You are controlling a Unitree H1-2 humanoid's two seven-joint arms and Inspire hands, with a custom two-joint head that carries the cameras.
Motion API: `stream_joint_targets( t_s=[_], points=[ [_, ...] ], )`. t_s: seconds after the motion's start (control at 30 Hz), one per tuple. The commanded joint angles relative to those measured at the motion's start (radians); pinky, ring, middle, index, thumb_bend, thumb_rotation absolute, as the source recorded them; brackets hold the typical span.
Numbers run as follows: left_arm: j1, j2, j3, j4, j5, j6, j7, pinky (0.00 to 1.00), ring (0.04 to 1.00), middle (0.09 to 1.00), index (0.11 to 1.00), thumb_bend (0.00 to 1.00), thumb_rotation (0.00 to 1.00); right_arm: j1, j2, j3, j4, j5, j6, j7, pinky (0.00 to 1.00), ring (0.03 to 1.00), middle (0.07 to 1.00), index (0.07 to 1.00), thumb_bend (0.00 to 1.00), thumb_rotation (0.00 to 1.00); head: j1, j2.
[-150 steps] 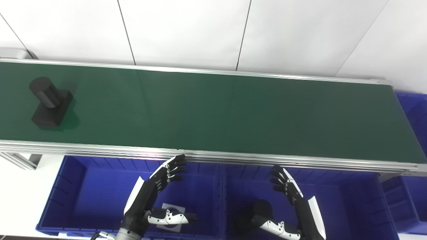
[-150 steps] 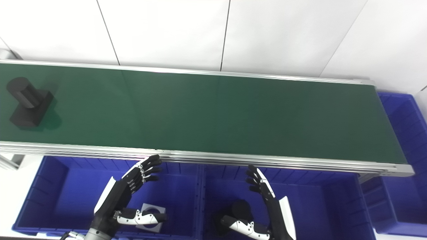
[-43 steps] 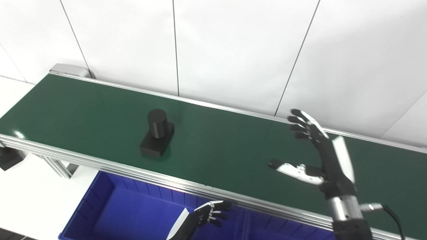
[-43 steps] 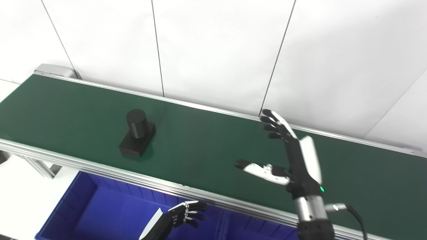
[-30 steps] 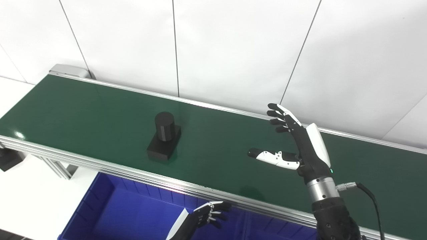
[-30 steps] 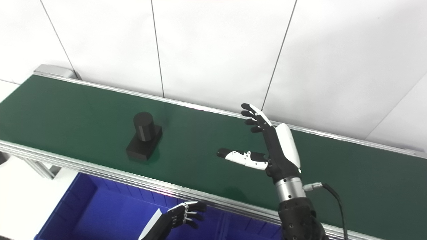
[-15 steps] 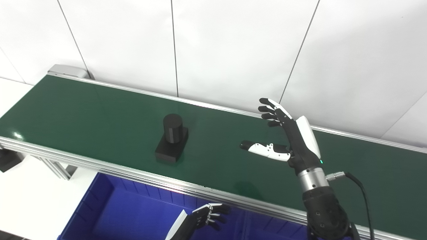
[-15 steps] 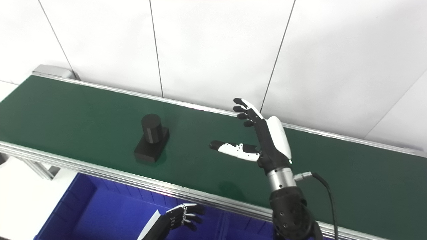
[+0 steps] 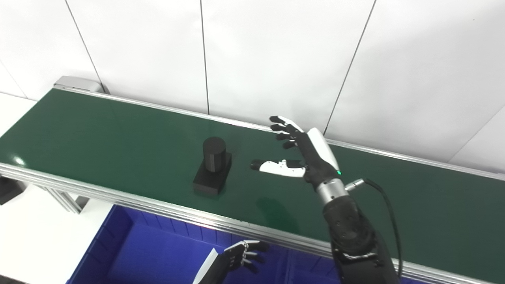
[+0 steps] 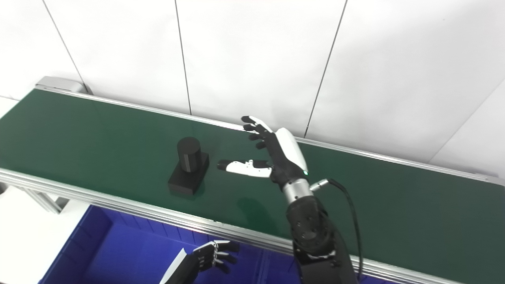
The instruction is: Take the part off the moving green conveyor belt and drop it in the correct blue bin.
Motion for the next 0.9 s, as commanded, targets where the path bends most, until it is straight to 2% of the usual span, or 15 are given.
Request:
stream_joint_targets(
  t_s=[0.0,0.37,0.67,0.87],
  points=[
    [-0.002,0.002,-0.008,-0.024,-0.01,-0.045,0.018,0.56,0.677,0.767,0.737,0.97,0.07,-0.059,0.017,0.006,0.005,-0.014,0.004,-0.015,0.68,0.771,0.823,0.872,0.89,0.5,0.0,0.001],
    [-0.002,0.005,-0.041,-0.02,0.006,-0.045,0.057,0.59,0.696,0.769,0.754,0.96,0.1,-0.155,0.035,0.056,0.146,-0.072,0.036,-0.021,0.6,0.739,0.844,0.879,0.91,0.5,0.01,0.006],
    [0.005,0.0,-0.049,-0.028,0.004,-0.045,0.056,0.6,0.707,0.781,0.758,0.96,0.1,-0.206,0.03,0.087,0.233,-0.083,0.038,-0.008,0.67,0.8,0.868,0.884,0.91,0.49,0.026,0.013],
    [0.008,-0.004,-0.047,-0.033,0.026,-0.045,0.057,0.6,0.713,0.783,0.755,0.97,0.11,-0.237,0.047,0.106,0.343,-0.081,0.001,-0.038,0.66,0.795,0.861,0.879,0.88,0.43,0.034,0.017]
  ],
)
